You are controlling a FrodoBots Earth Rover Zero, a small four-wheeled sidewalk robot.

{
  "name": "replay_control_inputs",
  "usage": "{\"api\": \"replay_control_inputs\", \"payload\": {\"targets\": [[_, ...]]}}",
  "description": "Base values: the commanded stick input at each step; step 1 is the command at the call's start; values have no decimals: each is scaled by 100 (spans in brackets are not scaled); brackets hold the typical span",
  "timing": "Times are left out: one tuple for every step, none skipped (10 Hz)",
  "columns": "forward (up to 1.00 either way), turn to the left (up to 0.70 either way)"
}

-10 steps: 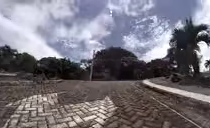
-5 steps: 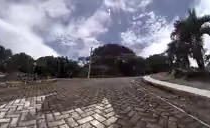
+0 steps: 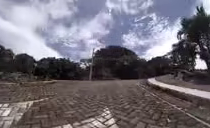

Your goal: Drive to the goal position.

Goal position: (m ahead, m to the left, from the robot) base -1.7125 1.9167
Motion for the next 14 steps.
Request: {"api": "replay_control_inputs", "payload": {"targets": [[100,0],[100,0],[100,0],[100,0],[100,0],[100,0],[100,0],[100,0],[100,0],[100,0],[100,0],[100,0],[100,0],[100,0]]}}
